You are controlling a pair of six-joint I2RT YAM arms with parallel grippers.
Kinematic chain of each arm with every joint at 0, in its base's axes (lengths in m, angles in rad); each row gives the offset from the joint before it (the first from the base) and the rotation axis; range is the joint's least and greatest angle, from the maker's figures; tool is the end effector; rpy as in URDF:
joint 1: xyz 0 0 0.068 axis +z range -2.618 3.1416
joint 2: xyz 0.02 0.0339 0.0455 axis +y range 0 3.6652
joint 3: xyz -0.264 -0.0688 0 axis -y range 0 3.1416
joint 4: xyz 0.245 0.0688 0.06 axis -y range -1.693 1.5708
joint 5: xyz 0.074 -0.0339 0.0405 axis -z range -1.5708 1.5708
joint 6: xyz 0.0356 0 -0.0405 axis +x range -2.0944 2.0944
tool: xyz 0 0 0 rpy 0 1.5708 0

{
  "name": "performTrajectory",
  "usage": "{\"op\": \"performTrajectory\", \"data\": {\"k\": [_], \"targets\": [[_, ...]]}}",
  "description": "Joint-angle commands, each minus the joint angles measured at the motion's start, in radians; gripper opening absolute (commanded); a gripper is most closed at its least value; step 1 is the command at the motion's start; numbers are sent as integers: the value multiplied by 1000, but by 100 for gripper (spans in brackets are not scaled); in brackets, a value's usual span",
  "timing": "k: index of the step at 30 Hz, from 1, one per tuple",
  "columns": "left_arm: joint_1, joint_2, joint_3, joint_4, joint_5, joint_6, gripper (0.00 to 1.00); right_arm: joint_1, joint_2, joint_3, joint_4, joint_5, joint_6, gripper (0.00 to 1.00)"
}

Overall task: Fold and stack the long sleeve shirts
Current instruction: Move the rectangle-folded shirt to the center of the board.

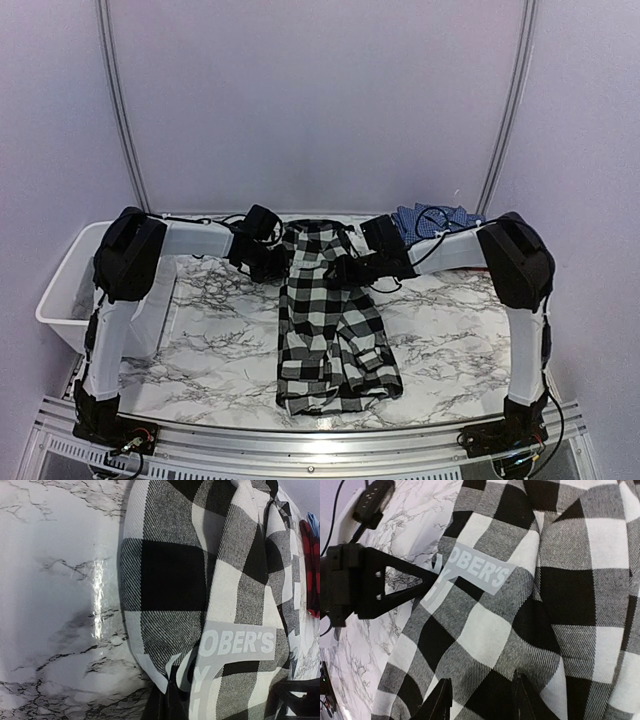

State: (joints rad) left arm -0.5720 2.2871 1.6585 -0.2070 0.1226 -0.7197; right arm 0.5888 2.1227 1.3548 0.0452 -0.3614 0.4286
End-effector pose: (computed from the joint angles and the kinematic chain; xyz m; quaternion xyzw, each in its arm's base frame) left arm 0.4182 -0.2744 0.1360 -0.0468 0.9305 -0.2615 0.2520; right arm 0.3729 0.2642 0.1403 -0.1454 0.8878 0.3402 0.2737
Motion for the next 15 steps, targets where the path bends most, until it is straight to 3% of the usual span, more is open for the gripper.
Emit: {"op": "performTrajectory", "data": {"k": [1, 8, 13, 15], "targets": [[51, 40, 5, -29, -19, -31, 0, -2, -134, -22, -40, 49, -40, 40], [141, 55, 40, -29, 0, -3, 0, -1, -290, -139, -120, 75, -60, 44], [179, 138, 193, -59, 71, 35, 0, 9, -397, -268, -122, 87, -60, 42], [182, 165, 254, -92, 78, 55, 7, 24, -442, -327, -121, 103, -66, 42]]}}
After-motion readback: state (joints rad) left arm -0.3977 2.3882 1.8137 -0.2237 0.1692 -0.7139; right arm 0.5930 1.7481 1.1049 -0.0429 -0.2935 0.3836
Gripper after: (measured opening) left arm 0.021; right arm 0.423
